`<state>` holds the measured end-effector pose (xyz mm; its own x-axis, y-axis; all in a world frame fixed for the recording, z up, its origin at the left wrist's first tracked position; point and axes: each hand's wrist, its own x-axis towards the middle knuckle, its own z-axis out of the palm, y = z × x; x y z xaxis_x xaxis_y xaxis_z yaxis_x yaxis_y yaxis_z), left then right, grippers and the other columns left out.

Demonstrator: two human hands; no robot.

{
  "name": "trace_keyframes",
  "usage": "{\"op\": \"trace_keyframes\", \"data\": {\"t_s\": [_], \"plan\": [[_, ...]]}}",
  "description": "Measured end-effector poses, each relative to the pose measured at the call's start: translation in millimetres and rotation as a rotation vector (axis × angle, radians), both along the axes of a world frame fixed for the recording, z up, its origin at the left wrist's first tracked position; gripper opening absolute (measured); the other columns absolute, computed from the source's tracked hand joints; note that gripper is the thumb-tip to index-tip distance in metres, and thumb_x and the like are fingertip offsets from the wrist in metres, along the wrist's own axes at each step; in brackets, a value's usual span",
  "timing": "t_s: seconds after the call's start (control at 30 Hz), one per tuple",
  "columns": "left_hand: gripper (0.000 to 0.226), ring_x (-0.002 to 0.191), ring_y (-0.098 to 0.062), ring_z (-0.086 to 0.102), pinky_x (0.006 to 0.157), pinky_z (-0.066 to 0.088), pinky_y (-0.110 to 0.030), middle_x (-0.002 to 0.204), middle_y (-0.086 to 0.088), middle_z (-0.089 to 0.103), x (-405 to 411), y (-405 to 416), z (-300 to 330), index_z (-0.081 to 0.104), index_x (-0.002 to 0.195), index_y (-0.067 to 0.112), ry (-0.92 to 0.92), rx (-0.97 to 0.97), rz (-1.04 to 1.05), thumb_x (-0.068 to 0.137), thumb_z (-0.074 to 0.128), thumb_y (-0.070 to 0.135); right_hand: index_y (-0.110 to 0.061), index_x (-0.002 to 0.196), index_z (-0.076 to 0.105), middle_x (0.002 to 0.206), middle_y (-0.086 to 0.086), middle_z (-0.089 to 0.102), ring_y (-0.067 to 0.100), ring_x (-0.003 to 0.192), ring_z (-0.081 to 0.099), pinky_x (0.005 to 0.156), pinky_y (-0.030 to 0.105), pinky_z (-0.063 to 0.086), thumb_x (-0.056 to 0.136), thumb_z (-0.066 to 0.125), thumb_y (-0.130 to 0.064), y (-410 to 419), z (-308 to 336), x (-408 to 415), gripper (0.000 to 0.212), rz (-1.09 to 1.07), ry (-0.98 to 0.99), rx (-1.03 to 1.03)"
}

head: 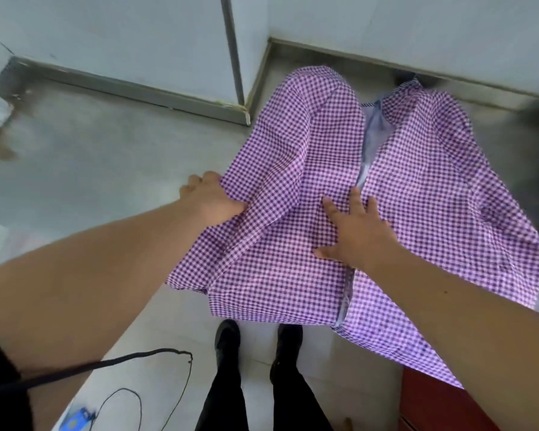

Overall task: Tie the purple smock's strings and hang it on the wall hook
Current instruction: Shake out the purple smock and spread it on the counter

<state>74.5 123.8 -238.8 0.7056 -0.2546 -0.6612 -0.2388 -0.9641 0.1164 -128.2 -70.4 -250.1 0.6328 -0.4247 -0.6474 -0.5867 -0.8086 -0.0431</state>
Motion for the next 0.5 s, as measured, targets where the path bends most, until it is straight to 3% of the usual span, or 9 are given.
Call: {"op": "trace_keyframes", "data": {"t_s": [0.1, 0.17, 0.2, 0.3, 0.37, 0.43, 0.5], "plan": [[0.068, 0.11, -0.032, 0.057, 0.095, 0.052, -0.044, 0.121, -0.013, 0.057, 1.9, 15.2, -1.4, 0.065, 0.126, 0.018, 0.084, 0.08, -0.112, 0.075, 0.062, 0.063, -0.047, 0.162, -0.009, 0.171, 0.01, -0.025, 0.048, 0.157, -0.01, 0.119, 0.071, 0.025, 0.078, 0.069, -0.077, 2.2, 2.4, 3.8, 0.118, -0.012, 0.007, -0.003], [0.043, 0.091, -0.024, 0.063, 0.078, 0.053, -0.034, 0.112, -0.011, 0.065, 1.4, 20.3, 4.6, 0.066, 0.113, 0.013, 0.124, -0.025, -0.171, 0.089, 0.06, 0.048, -0.047, 0.162, -0.009, 0.171, 0.01, -0.025, 0.048, 0.157, -0.011, 0.121, 0.07, 0.023, 0.077, 0.07, -0.076, 3.1, 2.3, 6.0, 0.119, -0.017, 0.01, -0.003], [0.038, 0.091, -0.023, 0.064, 0.078, 0.053, -0.033, 0.113, -0.009, 0.067, 1.4, 21.5, 8.1, 0.065, 0.115, 0.012, 0.176, -0.101, -0.18, 0.095, 0.058, 0.044, -0.047, 0.162, -0.009, 0.171, 0.01, -0.025, 0.048, 0.157, -0.012, 0.121, 0.07, 0.022, 0.077, 0.071, -0.075, 3.2, 2.0, 6.4, 0.119, -0.022, 0.011, -0.003], [0.047, 0.112, -0.027, 0.066, 0.103, 0.052, -0.041, 0.129, -0.005, 0.066, 6.8, 28.5, 26.6, 0.06, 0.138, 0.017, 0.373, -0.191, -0.202, 0.102, 0.053, 0.047, -0.048, 0.162, -0.009, 0.172, 0.011, -0.023, 0.048, 0.157, -0.012, 0.122, 0.068, 0.02, 0.076, 0.072, -0.076, 1.3, -2.1, 6.4, 0.121, -0.015, 0.001, -0.008], [0.048, 0.11, -0.029, 0.066, 0.098, 0.052, -0.038, 0.127, -0.009, 0.068, 27.8, 38.8, 36.3, 0.063, 0.134, 0.014, 0.272, -0.095, -0.304, 0.102, 0.054, 0.048, -0.049, 0.161, -0.009, 0.172, 0.012, -0.021, 0.048, 0.157, -0.009, 0.123, 0.068, 0.02, 0.075, 0.073, -0.076, -1.5, -2.4, 8.1, 0.122, 0.012, 0.003, -0.024], [0.044, 0.108, -0.037, 0.066, 0.089, 0.051, -0.037, 0.124, -0.019, 0.069, 57.5, 55.0, 46.0, 0.066, 0.125, 0.004, 0.004, 0.005, -0.358, 0.103, 0.055, 0.04, -0.049, 0.162, -0.008, 0.172, 0.013, -0.018, 0.049, 0.157, -0.004, 0.123, 0.067, 0.021, 0.074, 0.074, -0.075, -4.1, 0.2, 10.5, 0.123, 0.038, 0.023, -0.04], [0.034, 0.109, -0.043, 0.068, 0.09, 0.055, -0.044, 0.122, -0.027, 0.069, 94.5, 75.3, 55.7, 0.066, 0.121, 0.001, -0.302, 0.01, -0.253, 0.1, 0.057, 0.026, -0.047, 0.163, -0.007, 0.173, 0.015, -0.015, 0.049, 0.157, 0.0, 0.123, 0.065, 0.023, 0.074, 0.075, -0.074, -4.6, 2.5, 12.9, 0.124, 0.06, 0.035, -0.061]]}}
